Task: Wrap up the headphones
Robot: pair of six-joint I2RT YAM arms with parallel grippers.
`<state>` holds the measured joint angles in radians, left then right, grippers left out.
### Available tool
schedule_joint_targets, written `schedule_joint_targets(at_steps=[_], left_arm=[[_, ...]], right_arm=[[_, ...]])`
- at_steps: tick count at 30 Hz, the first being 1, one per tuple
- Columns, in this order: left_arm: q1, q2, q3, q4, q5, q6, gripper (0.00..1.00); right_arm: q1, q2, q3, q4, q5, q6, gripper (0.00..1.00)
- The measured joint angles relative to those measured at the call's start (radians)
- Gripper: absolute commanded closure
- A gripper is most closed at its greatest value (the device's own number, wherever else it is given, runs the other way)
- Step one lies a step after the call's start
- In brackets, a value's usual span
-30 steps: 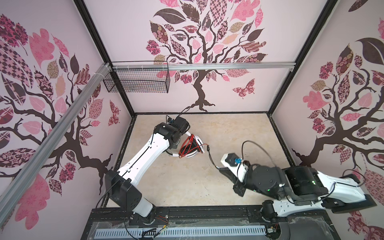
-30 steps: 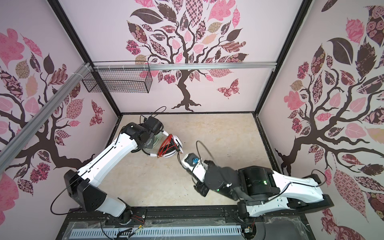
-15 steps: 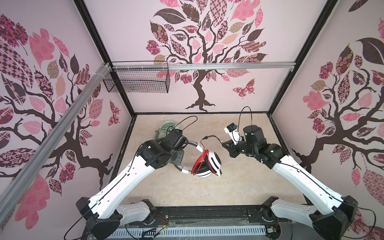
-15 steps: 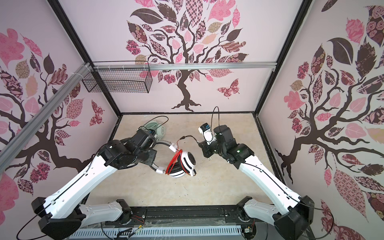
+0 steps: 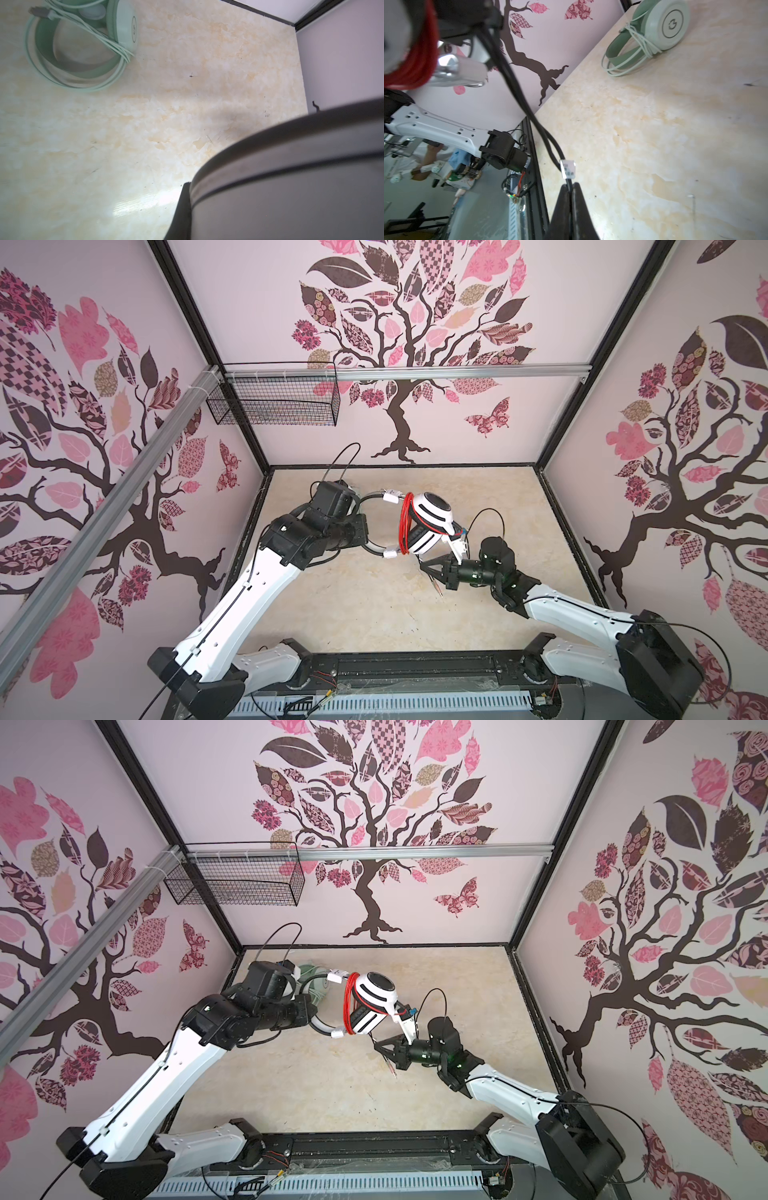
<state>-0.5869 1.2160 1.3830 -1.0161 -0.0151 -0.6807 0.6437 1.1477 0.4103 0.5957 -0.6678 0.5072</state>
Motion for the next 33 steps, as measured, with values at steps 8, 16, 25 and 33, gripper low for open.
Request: schedule_joint_targets(at_steps=[8, 16, 25, 33], left_arm=[[-0.001, 0.135, -0.29, 0.184, -0.053, -0.234, 1.0], [-0.072, 0.328, -0.323, 0.188, -0.135, -0.299, 1.0], [-0.108, 0.605, -0.134, 0.085, -0.16, -0.248, 0.78], [-0.071, 0.612, -0.136, 0.15, -0.14, -0.138, 0.03]], right_arm=[[0.071, 0.044, -0.138, 0.142, 0.155, 0.252, 1.0], [0.095, 0.077, -0.216, 0.138, 0.242, 0.322, 0.98], [0.103, 0.148, -0.216, 0.113, 0.259, 0.341, 0.86], [0.107, 0.148, -0.209, 0.024, 0.288, 0.289, 0.44]])
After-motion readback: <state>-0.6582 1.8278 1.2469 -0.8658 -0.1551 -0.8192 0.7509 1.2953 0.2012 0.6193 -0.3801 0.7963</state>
